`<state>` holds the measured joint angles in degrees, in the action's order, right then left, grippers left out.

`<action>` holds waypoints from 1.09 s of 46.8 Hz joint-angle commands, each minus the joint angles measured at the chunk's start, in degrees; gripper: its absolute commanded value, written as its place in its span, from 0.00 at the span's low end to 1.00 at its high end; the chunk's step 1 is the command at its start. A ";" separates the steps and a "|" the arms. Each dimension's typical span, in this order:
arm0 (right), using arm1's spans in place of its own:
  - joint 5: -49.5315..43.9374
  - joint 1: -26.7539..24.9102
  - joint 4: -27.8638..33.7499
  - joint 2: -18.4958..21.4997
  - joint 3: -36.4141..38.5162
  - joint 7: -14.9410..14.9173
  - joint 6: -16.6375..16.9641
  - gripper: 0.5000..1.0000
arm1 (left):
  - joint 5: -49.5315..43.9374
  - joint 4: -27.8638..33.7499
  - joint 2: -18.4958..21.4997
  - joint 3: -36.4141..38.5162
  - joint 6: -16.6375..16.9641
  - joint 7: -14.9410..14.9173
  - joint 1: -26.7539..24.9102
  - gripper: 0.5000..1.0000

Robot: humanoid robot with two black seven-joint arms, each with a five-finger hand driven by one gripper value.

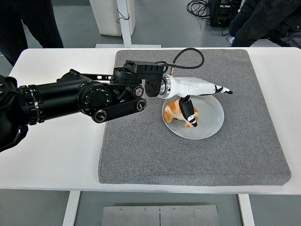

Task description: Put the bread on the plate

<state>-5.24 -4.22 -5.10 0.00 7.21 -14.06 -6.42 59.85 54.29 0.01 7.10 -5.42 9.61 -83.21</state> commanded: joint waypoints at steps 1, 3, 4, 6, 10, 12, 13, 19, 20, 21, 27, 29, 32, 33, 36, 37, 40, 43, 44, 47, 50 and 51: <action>-0.03 0.00 0.00 0.00 0.00 0.00 0.00 1.00 | -3.68 0.03 -0.01 -1.03 -0.82 -0.03 -0.90 1.00; 0.05 0.00 0.00 0.00 0.00 0.00 0.00 1.00 | -5.43 0.03 -0.01 -1.65 -1.70 -0.20 -1.08 1.00; -0.03 0.00 0.00 0.00 0.00 0.00 0.00 1.00 | -6.14 0.03 -0.01 -1.91 -2.05 -0.38 -1.25 1.00; -0.03 0.00 0.00 0.00 0.00 0.00 0.00 1.00 | -7.63 0.03 -0.01 -2.62 -2.67 -0.90 -1.34 1.00; -0.03 0.00 0.00 0.00 0.00 0.00 0.00 1.00 | -9.83 -0.06 -0.01 -4.46 -2.93 -2.22 -1.08 1.00; -0.03 0.00 0.00 0.00 0.00 0.00 0.00 1.00 | -10.80 0.03 -0.01 -5.69 -3.11 -2.31 -0.91 1.00; 0.05 0.00 0.00 0.00 0.00 0.00 0.00 1.00 | -11.24 0.03 -0.01 -6.22 -3.19 -2.31 -0.73 1.00; 0.05 0.00 0.00 0.00 0.00 0.00 0.00 1.00 | -13.00 0.03 2.63 -8.33 -3.11 -2.75 -0.29 1.00; -0.03 0.00 0.00 0.00 0.00 0.00 0.00 1.00 | -13.09 0.03 3.15 -8.51 -3.19 -2.84 -0.20 1.00; -0.03 0.00 0.00 0.00 0.00 0.00 0.00 1.00 | -13.26 0.03 3.68 -8.68 -3.11 -2.84 -0.20 1.00; -0.03 0.00 0.00 0.00 0.00 0.00 0.00 1.00 | -18.18 -0.06 6.49 -12.11 -3.20 -2.75 0.76 1.00; -0.03 0.00 0.00 0.00 0.00 0.00 0.00 1.00 | -20.55 -0.06 7.28 -13.07 -3.20 -2.66 1.38 1.00; -0.03 0.00 0.00 0.00 0.00 0.00 0.00 1.00 | -23.45 -0.15 8.34 -14.48 -3.20 -2.66 2.34 1.00; -0.03 0.00 0.00 0.00 0.00 0.00 0.00 1.00 | -24.16 -0.15 8.60 -14.83 -3.20 -2.66 2.78 1.00; 0.05 0.00 0.00 0.00 0.00 0.00 0.00 1.00 | -25.65 -0.15 9.39 -15.71 -3.20 -2.66 4.19 1.00; -0.03 0.00 0.00 0.00 0.00 0.00 0.00 1.00 | -25.92 -0.15 9.66 -16.06 -3.20 -2.66 4.71 1.00; -0.03 0.00 0.00 0.00 0.00 0.00 0.00 1.00 | -26.71 -0.15 10.54 -17.73 -3.11 -2.75 7.00 1.00; -0.03 0.00 0.00 0.00 0.00 0.00 0.00 1.00 | -27.41 -0.15 11.33 -20.45 -3.11 -2.84 9.46 1.00; -0.03 0.00 0.00 0.00 0.00 0.00 0.00 1.00 | -27.76 -0.15 11.51 -21.51 -3.02 -2.84 10.08 1.00; 0.05 0.00 0.00 0.00 0.00 0.00 0.00 1.00 | -29.08 -0.50 12.03 -24.58 -2.93 -3.19 12.36 1.00; 0.05 0.00 0.00 0.00 0.00 0.00 0.00 1.00 | -30.66 -0.94 12.30 -26.96 -3.02 -3.19 15.35 1.00; -0.03 0.00 0.00 0.00 0.00 0.00 0.00 1.00 | -31.10 -1.03 12.30 -27.66 -3.02 -3.10 16.40 1.00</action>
<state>-5.25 -4.22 -5.10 0.00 7.21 -14.07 -6.42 30.08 53.58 12.17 -18.42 -8.37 6.39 -69.59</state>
